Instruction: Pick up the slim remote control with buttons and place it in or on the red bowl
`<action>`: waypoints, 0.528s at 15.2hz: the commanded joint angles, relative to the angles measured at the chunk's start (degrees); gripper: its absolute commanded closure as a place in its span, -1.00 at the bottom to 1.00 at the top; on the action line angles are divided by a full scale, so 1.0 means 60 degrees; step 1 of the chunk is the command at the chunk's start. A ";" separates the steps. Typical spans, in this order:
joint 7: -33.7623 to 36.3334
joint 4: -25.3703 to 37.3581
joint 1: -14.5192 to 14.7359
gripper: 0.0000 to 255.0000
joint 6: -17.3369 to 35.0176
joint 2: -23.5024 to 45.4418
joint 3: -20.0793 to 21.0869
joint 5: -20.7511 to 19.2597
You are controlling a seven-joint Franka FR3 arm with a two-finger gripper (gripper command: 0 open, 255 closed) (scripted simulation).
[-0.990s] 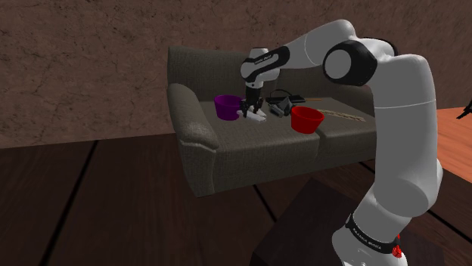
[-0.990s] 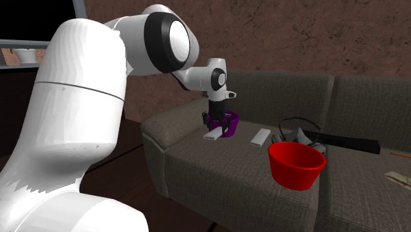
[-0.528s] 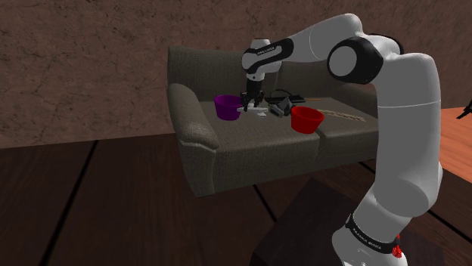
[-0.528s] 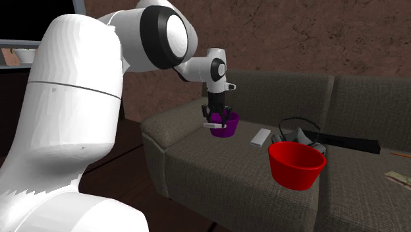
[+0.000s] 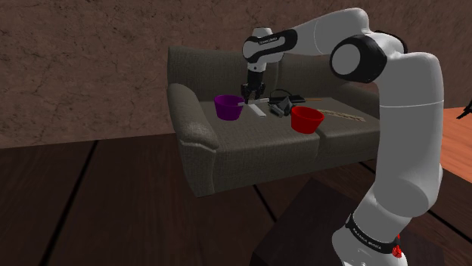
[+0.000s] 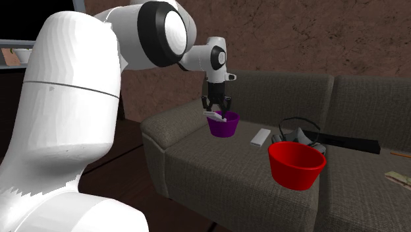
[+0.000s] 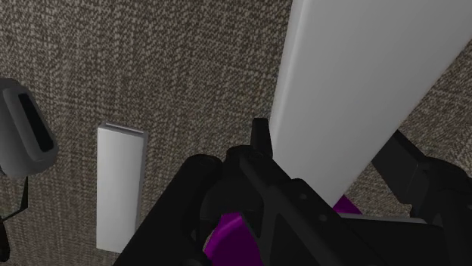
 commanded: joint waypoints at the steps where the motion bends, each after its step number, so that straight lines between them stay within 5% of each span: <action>1: 0.0006 0.0236 -0.0006 1.00 -0.0257 -0.0022 -0.0006 -0.0008; 8: -0.0722 -0.0199 -0.0481 1.00 -0.0357 -0.0562 -0.0241 -0.0008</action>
